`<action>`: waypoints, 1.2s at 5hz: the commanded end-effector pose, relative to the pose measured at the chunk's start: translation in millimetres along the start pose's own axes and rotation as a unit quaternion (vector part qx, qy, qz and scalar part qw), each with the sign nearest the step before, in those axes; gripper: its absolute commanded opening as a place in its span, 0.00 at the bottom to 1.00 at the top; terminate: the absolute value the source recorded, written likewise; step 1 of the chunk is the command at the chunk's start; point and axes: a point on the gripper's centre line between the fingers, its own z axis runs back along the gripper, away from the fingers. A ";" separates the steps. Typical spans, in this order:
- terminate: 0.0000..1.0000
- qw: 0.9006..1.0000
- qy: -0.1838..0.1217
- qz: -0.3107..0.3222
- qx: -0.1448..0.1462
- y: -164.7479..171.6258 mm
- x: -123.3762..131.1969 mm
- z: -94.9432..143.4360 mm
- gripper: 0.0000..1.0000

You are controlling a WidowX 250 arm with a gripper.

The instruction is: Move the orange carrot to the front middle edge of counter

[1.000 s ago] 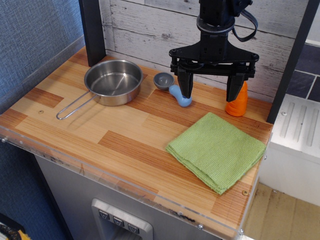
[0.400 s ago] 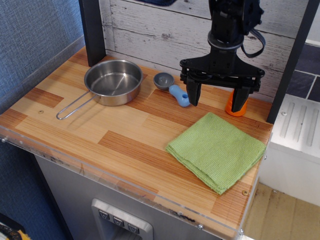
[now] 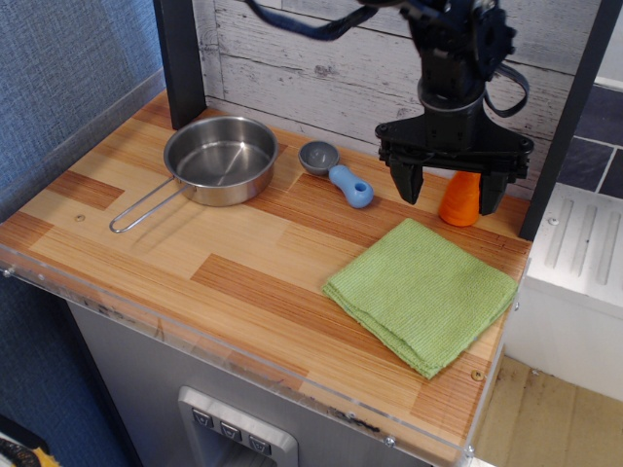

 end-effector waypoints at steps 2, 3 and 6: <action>0.00 0.997 -0.041 -0.063 -0.014 -15.7 24.1 -22.5 1.00; 0.00 0.995 -0.042 -0.086 -0.014 -20.0 27.0 -27.5 1.00; 0.00 0.994 -0.067 -0.087 -0.002 -30.6 30.9 -17.8 0.00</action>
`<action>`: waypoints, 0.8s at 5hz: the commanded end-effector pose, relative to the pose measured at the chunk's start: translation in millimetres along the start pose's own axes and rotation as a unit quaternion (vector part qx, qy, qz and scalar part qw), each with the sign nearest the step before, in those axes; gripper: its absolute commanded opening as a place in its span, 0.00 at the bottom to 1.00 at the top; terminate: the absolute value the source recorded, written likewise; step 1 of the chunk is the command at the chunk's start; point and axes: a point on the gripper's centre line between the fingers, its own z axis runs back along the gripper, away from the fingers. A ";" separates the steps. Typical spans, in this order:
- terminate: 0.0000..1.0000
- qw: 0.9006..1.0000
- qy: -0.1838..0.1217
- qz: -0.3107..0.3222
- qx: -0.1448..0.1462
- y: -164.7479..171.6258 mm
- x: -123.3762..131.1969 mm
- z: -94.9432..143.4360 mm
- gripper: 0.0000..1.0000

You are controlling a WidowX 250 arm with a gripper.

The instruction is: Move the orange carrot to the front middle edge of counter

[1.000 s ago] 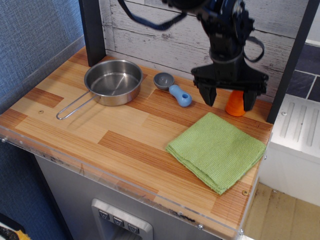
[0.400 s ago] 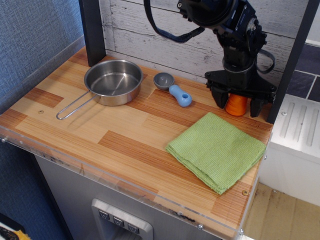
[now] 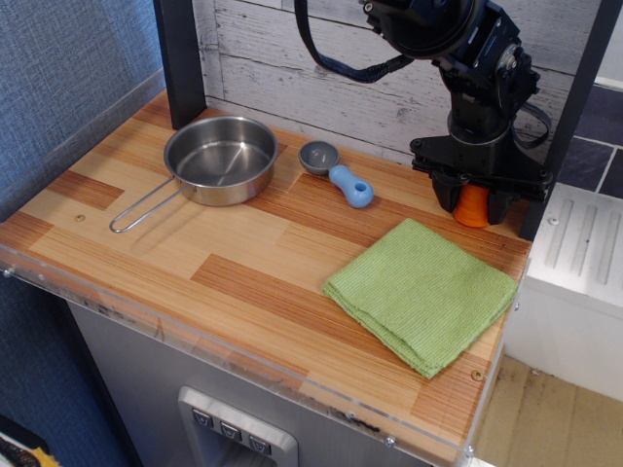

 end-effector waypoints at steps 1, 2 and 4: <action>0.00 0.999 -0.044 -0.003 0.001 -6.1 16.5 37.4 0.00; 0.00 0.998 -0.053 -0.003 0.017 2.5 8.6 61.6 0.00; 0.00 0.999 0.010 0.007 0.037 29.6 -13.4 100.2 0.00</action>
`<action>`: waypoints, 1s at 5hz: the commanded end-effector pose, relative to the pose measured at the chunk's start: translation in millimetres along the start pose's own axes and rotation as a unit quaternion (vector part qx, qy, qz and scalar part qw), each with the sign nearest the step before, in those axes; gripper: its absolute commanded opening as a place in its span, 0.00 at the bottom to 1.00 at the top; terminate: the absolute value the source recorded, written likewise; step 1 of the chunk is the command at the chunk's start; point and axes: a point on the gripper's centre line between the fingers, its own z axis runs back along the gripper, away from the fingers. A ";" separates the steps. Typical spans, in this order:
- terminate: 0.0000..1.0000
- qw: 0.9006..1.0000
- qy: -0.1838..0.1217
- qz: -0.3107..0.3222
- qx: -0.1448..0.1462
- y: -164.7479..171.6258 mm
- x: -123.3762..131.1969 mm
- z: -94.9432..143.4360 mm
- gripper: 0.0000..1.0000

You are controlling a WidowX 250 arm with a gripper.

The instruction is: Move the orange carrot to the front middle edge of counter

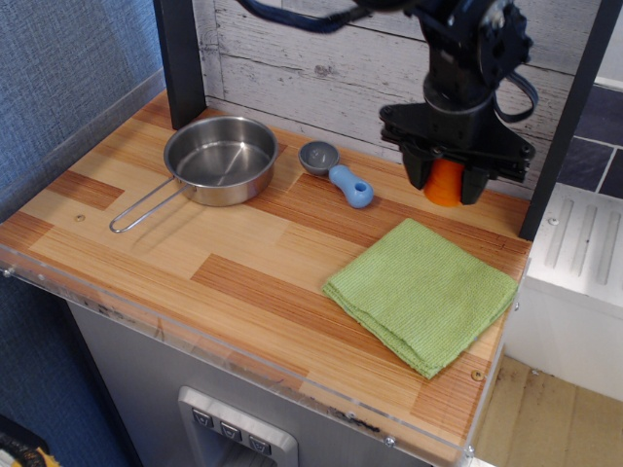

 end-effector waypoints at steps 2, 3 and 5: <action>0.00 0.992 0.043 0.115 0.023 59.4 -49.4 47.1 0.00; 0.00 0.988 0.026 0.152 0.028 71.0 -70.2 52.6 0.00; 0.00 0.971 0.019 0.227 0.070 83.1 -114.7 45.2 0.00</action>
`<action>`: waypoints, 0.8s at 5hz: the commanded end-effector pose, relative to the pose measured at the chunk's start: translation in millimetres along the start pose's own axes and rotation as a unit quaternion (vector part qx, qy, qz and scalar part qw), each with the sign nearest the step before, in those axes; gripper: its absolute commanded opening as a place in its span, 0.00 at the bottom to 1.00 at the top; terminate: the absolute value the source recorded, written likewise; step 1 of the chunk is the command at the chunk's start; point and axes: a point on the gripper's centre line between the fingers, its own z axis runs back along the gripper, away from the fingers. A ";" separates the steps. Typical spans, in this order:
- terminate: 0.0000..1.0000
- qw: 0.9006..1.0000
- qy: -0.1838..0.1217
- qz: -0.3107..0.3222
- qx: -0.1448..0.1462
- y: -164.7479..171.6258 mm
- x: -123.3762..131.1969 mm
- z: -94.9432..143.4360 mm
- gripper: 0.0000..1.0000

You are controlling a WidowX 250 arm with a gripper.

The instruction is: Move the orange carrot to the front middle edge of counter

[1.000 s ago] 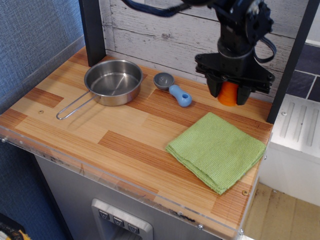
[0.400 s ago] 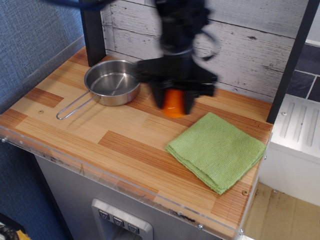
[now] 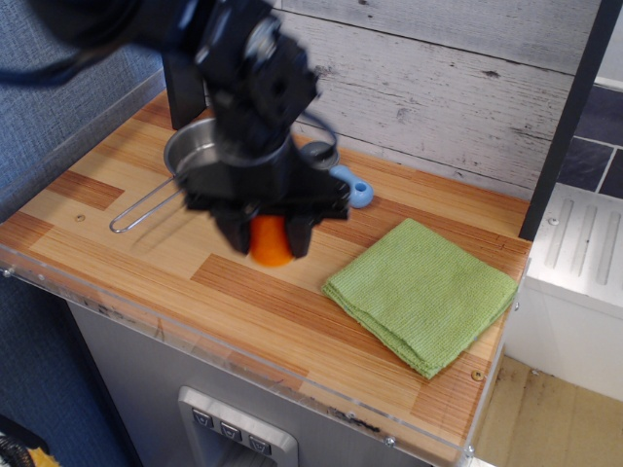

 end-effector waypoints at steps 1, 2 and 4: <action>0.00 0.999 -0.010 0.039 0.033 2.1 -16.6 -14.2 0.00; 0.00 0.999 -0.018 0.030 0.033 -1.3 -8.7 -26.8 0.00; 0.00 0.998 -0.010 0.045 0.046 -0.3 -16.0 -32.7 0.00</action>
